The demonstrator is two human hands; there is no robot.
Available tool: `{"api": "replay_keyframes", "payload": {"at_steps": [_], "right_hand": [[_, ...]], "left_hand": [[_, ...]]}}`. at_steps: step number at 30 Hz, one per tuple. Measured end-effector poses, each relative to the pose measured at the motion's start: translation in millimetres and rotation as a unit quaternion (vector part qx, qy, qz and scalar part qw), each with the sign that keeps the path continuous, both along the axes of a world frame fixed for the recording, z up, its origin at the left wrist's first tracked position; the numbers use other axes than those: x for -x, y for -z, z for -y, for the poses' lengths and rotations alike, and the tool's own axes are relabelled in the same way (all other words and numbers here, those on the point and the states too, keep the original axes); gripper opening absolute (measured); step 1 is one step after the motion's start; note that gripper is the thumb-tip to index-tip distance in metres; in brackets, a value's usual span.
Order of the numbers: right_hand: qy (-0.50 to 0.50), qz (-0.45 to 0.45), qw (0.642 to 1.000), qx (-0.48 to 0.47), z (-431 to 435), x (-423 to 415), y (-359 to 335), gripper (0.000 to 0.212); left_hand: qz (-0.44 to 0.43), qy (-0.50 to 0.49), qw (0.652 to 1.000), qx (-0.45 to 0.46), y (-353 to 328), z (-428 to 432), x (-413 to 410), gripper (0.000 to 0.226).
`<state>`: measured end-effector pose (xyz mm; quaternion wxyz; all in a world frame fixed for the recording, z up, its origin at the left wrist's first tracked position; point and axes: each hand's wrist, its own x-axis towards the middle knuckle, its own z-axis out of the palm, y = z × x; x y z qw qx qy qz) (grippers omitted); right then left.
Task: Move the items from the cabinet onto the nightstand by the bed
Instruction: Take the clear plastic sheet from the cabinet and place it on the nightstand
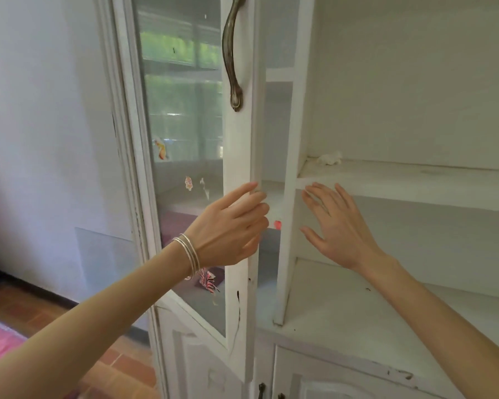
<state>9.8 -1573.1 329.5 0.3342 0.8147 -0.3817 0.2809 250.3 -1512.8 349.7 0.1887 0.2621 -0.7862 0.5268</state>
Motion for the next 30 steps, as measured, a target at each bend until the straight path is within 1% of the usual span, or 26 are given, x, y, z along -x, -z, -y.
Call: {"api": "replay_keyframes", "payload": {"at_steps": [8,12,18,20,25,30], "right_hand": [[-0.04,0.02,0.999,-0.005,-56.8,-68.1,7.4,0.053],[-0.044,0.026,0.998,-0.038,-91.3,-109.7,19.6,0.053],[-0.044,0.027,0.998,-0.044,-136.8,-158.7,26.9,0.052],[-0.05,0.028,0.997,-0.049,-149.2,-175.3,26.8,0.053],[-0.069,0.019,0.996,-0.055,-169.0,-223.8,30.1,0.053],[-0.088,0.008,0.994,-0.068,-178.6,-267.7,33.1,0.054]], "left_hand": [[0.01,0.028,1.0,0.006,1.0,-68.7,-67.6,0.017],[0.009,0.045,0.999,0.007,1.1,-101.6,-114.2,0.015],[-0.026,0.038,0.999,0.014,7.8,-142.1,-185.3,0.014],[-0.048,0.019,0.999,0.007,12.0,-154.1,-207.4,0.016],[-0.092,-0.066,0.993,-0.025,21.2,-183.4,-261.1,0.032],[-0.123,-0.159,0.978,-0.052,29.2,-191.7,-317.4,0.041]]}}
